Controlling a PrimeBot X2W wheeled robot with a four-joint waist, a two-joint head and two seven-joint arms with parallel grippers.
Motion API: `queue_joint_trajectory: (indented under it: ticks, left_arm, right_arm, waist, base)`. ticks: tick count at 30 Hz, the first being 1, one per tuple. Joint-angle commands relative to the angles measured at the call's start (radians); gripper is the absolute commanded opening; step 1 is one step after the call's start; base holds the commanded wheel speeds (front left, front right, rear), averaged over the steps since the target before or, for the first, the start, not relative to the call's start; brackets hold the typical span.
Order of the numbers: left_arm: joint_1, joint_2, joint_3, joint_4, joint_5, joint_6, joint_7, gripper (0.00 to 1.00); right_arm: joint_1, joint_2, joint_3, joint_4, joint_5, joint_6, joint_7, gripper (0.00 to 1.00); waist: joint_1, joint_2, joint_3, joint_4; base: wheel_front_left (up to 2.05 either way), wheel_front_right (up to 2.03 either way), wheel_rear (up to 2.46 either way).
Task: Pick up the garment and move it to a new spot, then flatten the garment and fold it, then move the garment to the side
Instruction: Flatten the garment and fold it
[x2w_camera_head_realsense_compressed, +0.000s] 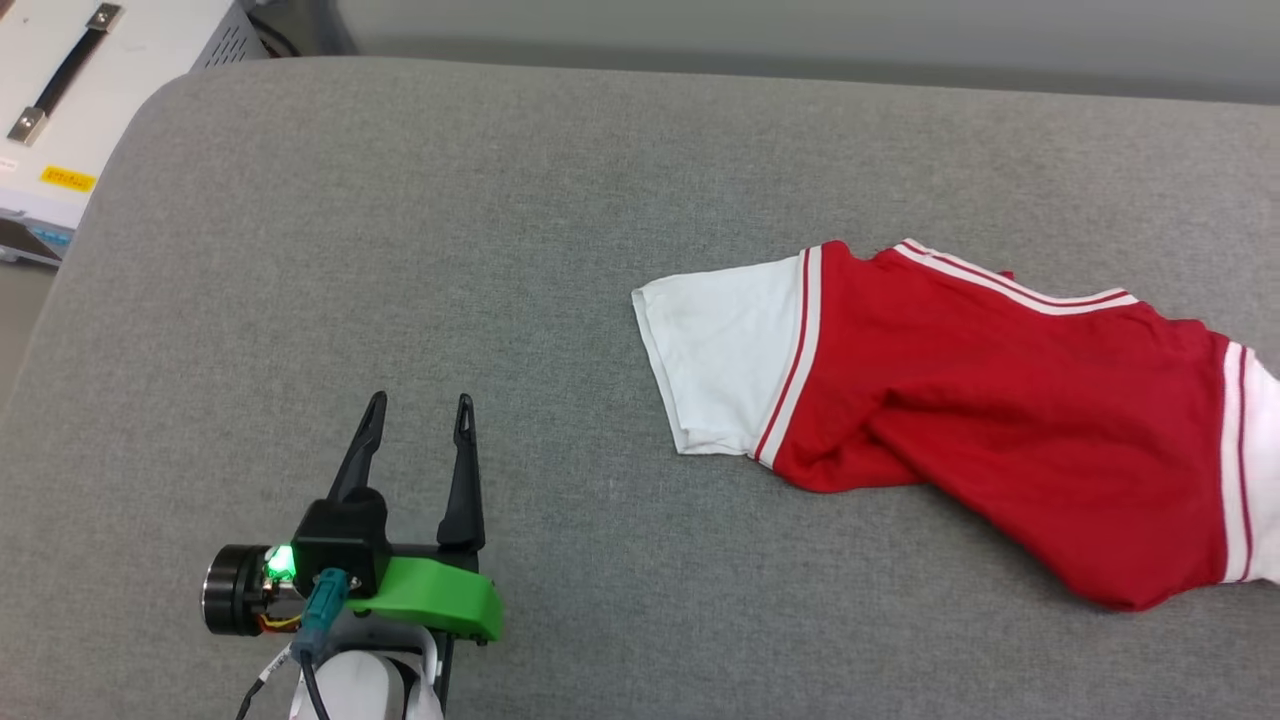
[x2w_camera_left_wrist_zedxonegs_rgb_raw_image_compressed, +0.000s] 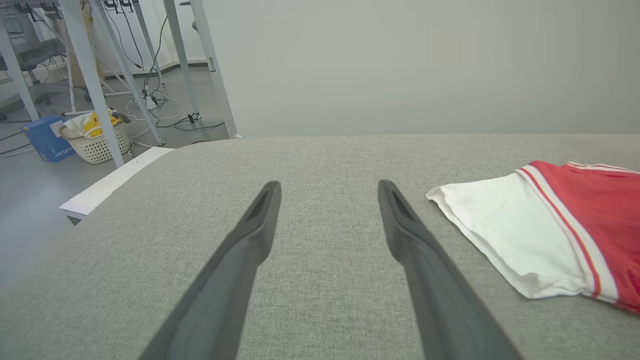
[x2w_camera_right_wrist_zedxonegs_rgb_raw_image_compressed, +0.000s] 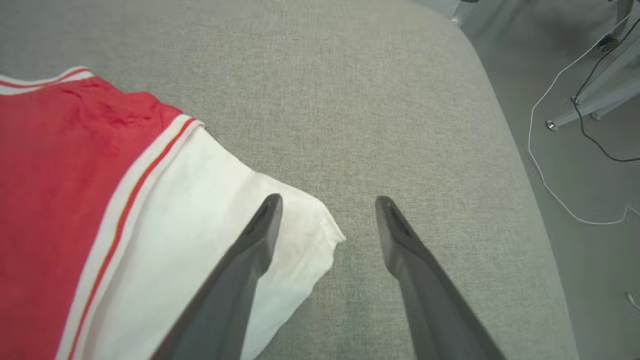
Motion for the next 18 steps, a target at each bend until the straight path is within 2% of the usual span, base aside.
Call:
queue_joint_trajectory:
  ticks: [1,6,11,13,15,18]
  left_arm:
    - [0.012,0.001,0.008,-0.001,0.008,-0.006,-0.006,1.0]
    - [0.005,0.022,0.034,-0.011,0.009,-0.027,-0.006,1.0]
    - [-0.056,0.063,0.051,-0.002,0.011,-0.069,-0.006,1.0]
    - [-0.097,0.083,0.05,0.018,0.015,-0.087,-0.006,1.0]
    - [-0.181,0.109,0.04,0.038,0.01,-0.113,-0.006,1.0]
    - [-0.267,0.14,0.012,0.071,0.005,-0.137,-0.006,1.0]
  right_arm:
    - [-0.008,0.002,-0.007,-0.008,-0.023,-0.001,-0.04,1.0]
    - [-0.008,0.054,-0.075,-0.029,-0.122,-0.001,-0.202,1.0]
    - [0.015,0.141,-0.178,-0.115,-0.243,-0.001,-0.253,1.0]
    - [0.037,0.191,-0.24,-0.179,-0.295,-0.001,-0.258,1.0]
    - [0.089,0.286,-0.351,-0.338,-0.385,-0.001,-0.259,1.0]
    - [0.153,0.385,-0.423,-0.487,-0.462,-0.001,-0.259,1.0]
  waist:
    - [0.0,-0.0001,-0.036,-0.03]
    - [0.0,-0.0001,-0.063,-0.057]
    - [0.0,-0.0001,-0.069,-0.071]
    - [0.0,-0.0001,-0.067,-0.075]
    - [0.0,-0.0001,-0.059,-0.083]
    - [0.0,-0.0001,-0.049,-0.094]
  base:
    - [0.0,0.0,0.0]
    - [0.0,0.0,0.0]
    - [0.0,0.0,0.0]
    - [0.0,0.0,0.0]
    - [0.0,0.0,0.0]
    - [0.0,0.0,0.0]
